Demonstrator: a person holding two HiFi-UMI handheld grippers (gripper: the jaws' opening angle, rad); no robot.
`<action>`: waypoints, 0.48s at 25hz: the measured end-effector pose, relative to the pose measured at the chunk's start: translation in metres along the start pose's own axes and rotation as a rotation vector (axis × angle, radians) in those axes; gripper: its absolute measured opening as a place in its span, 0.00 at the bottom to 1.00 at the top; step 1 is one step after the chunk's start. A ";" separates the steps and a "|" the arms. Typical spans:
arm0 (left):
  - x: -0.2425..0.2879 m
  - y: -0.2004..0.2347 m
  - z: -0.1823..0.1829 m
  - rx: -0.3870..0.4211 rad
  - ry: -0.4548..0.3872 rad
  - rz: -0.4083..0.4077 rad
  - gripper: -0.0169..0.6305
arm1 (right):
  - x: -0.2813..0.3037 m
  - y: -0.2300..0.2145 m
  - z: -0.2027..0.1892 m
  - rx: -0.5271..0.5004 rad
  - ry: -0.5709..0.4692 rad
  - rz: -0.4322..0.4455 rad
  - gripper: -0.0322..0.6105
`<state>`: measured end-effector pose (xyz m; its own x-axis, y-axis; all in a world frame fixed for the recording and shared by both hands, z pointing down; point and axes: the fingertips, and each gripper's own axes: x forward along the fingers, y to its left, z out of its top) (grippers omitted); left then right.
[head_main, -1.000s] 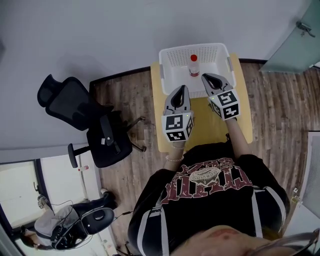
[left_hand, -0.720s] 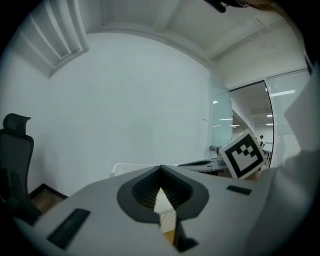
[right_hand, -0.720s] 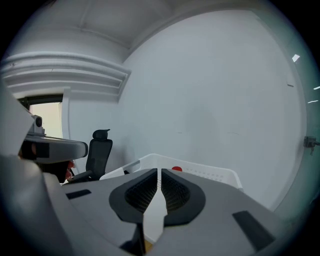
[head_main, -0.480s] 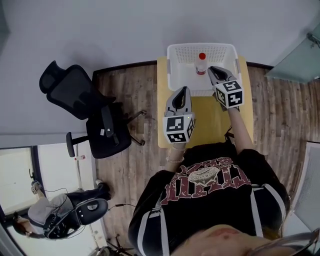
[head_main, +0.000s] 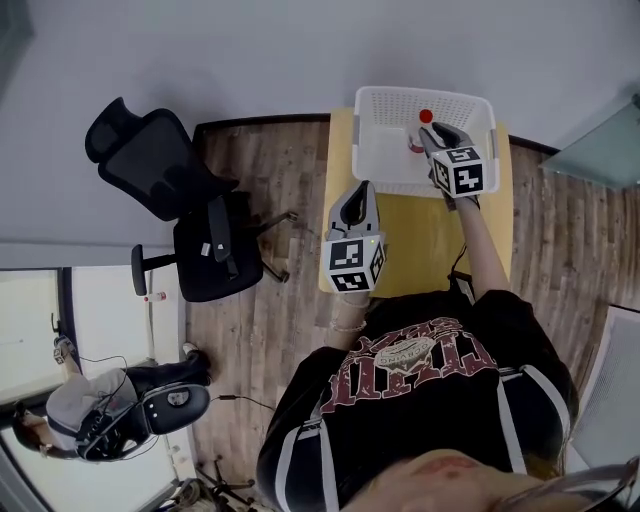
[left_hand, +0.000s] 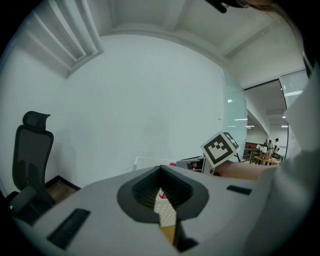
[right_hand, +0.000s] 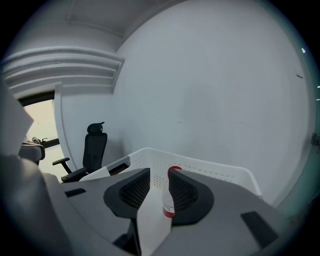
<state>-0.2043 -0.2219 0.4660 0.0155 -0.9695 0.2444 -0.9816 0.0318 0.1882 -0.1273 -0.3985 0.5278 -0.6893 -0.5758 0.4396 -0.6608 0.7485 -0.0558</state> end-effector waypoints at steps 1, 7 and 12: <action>-0.001 0.005 -0.001 -0.005 0.002 0.007 0.10 | 0.006 0.001 -0.001 -0.006 0.009 -0.007 0.22; -0.002 0.021 -0.009 -0.029 0.011 0.039 0.10 | 0.030 -0.009 -0.009 -0.001 0.062 -0.035 0.32; -0.002 0.031 -0.015 -0.049 0.023 0.063 0.10 | 0.040 -0.019 -0.010 -0.018 0.109 -0.064 0.35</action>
<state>-0.2318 -0.2151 0.4855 -0.0407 -0.9595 0.2789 -0.9702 0.1046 0.2185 -0.1399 -0.4325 0.5556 -0.6087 -0.5844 0.5366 -0.6965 0.7175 -0.0085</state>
